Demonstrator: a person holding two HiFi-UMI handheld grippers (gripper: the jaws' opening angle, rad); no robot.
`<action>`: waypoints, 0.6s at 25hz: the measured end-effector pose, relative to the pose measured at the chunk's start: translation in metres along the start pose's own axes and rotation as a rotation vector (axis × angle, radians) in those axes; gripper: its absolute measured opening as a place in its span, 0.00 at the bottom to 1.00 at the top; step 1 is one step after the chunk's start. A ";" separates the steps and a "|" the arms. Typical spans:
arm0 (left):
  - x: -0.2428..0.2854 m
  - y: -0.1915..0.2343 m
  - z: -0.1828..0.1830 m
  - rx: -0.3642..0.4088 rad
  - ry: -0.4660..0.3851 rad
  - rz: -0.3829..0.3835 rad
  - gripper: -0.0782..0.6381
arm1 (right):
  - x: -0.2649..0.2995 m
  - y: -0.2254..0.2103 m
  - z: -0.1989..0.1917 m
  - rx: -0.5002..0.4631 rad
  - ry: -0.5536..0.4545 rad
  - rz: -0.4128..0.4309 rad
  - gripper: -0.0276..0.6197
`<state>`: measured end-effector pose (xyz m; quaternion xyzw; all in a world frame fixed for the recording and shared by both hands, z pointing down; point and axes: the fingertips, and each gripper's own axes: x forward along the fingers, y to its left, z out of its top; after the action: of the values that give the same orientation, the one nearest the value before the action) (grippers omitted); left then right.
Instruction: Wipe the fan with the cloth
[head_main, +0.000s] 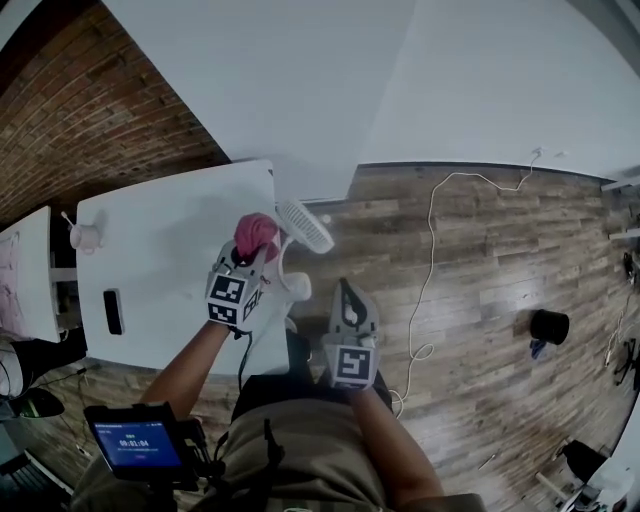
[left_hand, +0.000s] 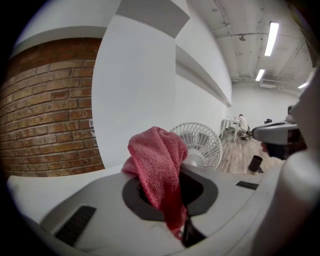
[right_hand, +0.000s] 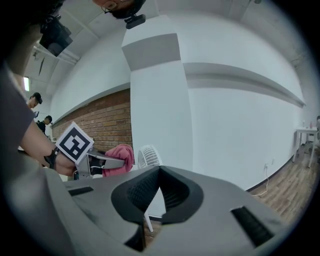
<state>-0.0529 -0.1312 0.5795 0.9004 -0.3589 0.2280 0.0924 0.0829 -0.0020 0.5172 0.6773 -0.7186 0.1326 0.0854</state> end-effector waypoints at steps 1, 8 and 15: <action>-0.006 0.000 0.009 -0.009 -0.021 0.005 0.18 | 0.001 -0.001 0.003 -0.003 -0.005 0.000 0.04; -0.038 -0.014 0.061 -0.054 -0.147 0.033 0.18 | 0.006 0.012 0.027 -0.030 -0.060 0.042 0.04; -0.036 -0.018 0.055 -0.122 -0.134 0.074 0.18 | 0.013 0.025 0.036 -0.028 -0.071 0.102 0.04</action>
<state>-0.0444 -0.1148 0.5145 0.8923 -0.4107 0.1484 0.1142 0.0595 -0.0243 0.4852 0.6426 -0.7567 0.1024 0.0625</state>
